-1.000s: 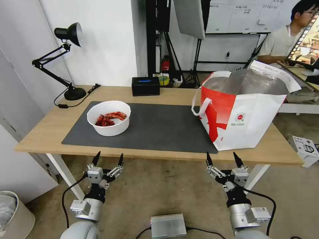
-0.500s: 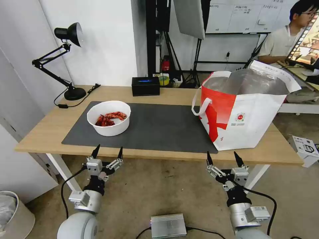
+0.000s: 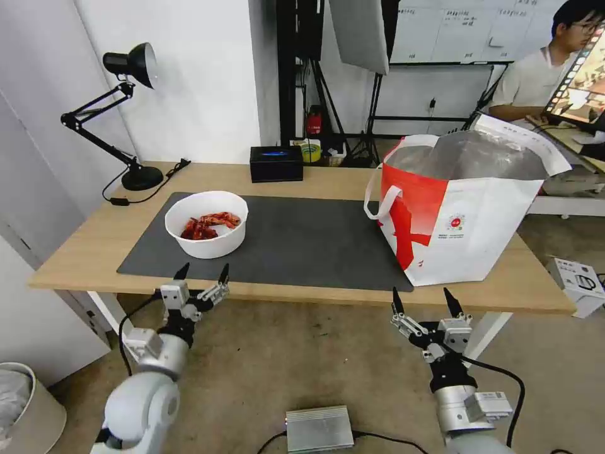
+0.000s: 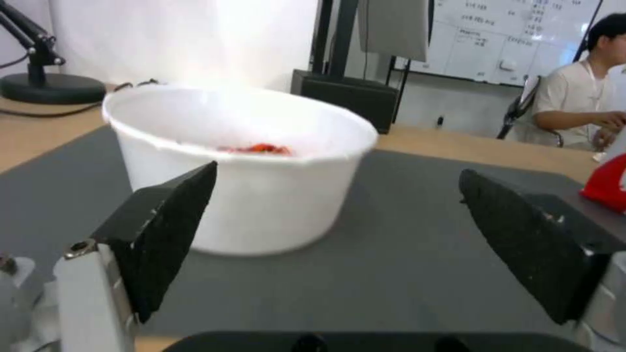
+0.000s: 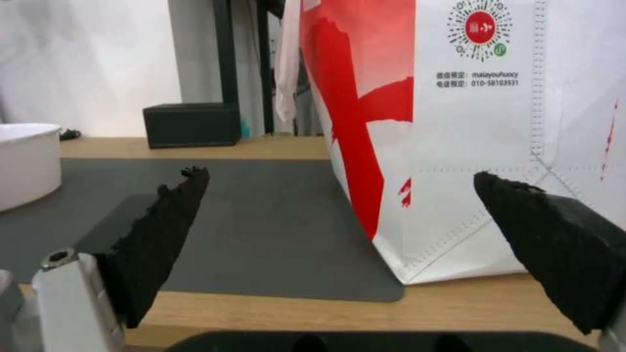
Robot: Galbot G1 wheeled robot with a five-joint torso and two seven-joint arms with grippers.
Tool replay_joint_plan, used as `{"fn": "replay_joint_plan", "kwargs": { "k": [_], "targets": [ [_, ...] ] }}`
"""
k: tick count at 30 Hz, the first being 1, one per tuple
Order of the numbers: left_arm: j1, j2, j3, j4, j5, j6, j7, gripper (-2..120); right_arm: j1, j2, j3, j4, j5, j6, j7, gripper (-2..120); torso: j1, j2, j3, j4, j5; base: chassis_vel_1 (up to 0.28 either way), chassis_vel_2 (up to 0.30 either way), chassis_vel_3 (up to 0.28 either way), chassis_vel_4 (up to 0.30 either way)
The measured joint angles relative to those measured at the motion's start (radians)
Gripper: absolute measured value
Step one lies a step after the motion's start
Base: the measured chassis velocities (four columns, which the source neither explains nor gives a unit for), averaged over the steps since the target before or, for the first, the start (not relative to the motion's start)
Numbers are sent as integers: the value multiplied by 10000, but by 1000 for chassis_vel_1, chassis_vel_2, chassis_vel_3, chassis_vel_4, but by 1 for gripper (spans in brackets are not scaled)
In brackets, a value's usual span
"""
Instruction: Pick up the trash from the table and place it into the takeout bag.
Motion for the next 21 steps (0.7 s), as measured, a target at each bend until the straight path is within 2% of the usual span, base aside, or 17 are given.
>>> {"fn": "replay_joint_plan", "kwargs": {
  "k": [5,6,11,15,18,21],
  "targets": [
    [-463,616,-71,107,-469,387,-125,100,0,0,0,0,3,0,-1,100,0,0,0,0,-1,0,0,0,0],
    [-671,965,-158,184,-686,556,-138,100,0,0,0,-1,4,0,-3,100,0,0,0,1,0,0,0,0,0],
    [-1211,1487,-161,474,-961,679,-141,100,0,0,0,-2,6,0,-5,100,0,0,0,3,-1,0,0,0,0],
    [-1961,1955,136,944,-1174,691,-267,100,0,0,0,-5,7,1,-7,100,0,0,1,1,-1,0,0,0,0],
    [-2993,2376,724,1842,-1309,751,-326,100,0,1,0,-8,7,2,-6,100,0,-1,0,1,-1,0,0,0,0],
    [-3401,2504,1008,2260,-1317,760,-332,100,1,1,0,-9,8,4,-6,100,0,0,1,0,0,0,0,0,0]
  ]
}}
